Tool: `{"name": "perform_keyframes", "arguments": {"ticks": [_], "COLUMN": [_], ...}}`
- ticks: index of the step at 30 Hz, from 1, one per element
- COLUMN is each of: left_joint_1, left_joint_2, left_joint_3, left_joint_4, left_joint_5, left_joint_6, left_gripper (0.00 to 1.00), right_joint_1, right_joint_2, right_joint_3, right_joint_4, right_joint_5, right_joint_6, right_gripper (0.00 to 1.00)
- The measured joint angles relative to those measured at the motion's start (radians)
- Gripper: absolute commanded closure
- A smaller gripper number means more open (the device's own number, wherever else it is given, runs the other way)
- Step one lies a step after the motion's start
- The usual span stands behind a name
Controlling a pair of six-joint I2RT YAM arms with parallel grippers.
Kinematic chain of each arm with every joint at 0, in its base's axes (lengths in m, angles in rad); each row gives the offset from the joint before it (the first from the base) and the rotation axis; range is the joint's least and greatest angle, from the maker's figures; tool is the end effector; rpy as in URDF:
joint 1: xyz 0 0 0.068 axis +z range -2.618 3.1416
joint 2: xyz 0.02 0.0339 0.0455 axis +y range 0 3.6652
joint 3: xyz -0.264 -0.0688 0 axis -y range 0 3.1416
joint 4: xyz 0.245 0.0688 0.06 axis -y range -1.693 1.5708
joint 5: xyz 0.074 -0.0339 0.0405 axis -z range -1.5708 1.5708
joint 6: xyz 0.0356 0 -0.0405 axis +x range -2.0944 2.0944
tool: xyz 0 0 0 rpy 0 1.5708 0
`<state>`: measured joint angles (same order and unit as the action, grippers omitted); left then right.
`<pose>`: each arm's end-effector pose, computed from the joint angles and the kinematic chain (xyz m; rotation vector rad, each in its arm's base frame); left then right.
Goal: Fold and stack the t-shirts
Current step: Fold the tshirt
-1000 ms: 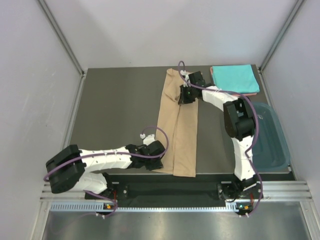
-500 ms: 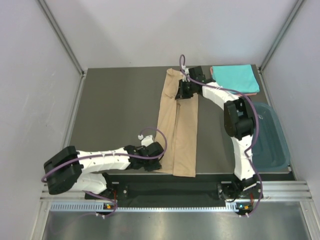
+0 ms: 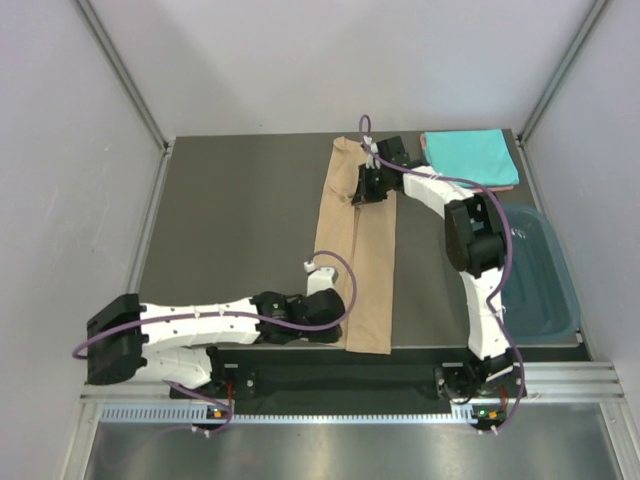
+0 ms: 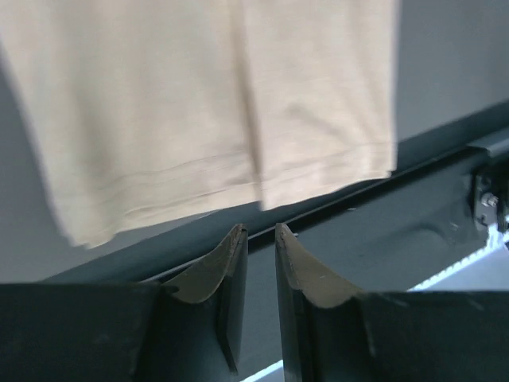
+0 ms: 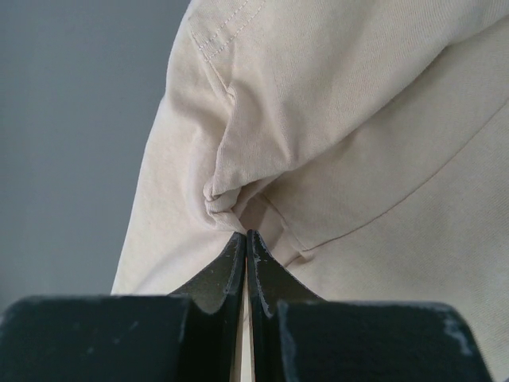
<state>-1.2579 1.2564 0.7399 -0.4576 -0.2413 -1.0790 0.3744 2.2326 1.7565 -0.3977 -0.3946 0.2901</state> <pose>0.0826 -0.2277 0.2059 0.1370 2.6224 -0.6180 0.4567 0.1942 0.1809 -0.2869 2.4912 0.7690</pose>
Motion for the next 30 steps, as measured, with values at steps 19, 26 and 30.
{"name": "perform_keyframes", "arguments": {"ticks": [19, 26, 30], "left_joint_1": [-0.136, -0.136, -0.136], "left_joint_2": [0.33, 0.35, 0.359], "left_joint_3": [0.219, 0.22, 0.22], "left_joint_4": [-0.125, -0.129, -0.124], "left_joint_5": [-0.221, -0.243, -0.247], "left_joint_6": [0.101, 0.104, 0.113], "left_gripper": [0.77, 0.76, 0.76], "right_joint_1": [-0.003, -0.003, -0.003], "right_joint_2": [0.0, 0.0, 0.0], "right_joint_3": [0.0, 0.0, 0.0], "right_joint_4": [0.002, 0.008, 0.008], "right_joint_5": [-0.007, -0.011, -0.011], "right_joint_6": [0.003, 0.01, 0.011], "right_gripper": [1.0, 1.0, 1.0]}}
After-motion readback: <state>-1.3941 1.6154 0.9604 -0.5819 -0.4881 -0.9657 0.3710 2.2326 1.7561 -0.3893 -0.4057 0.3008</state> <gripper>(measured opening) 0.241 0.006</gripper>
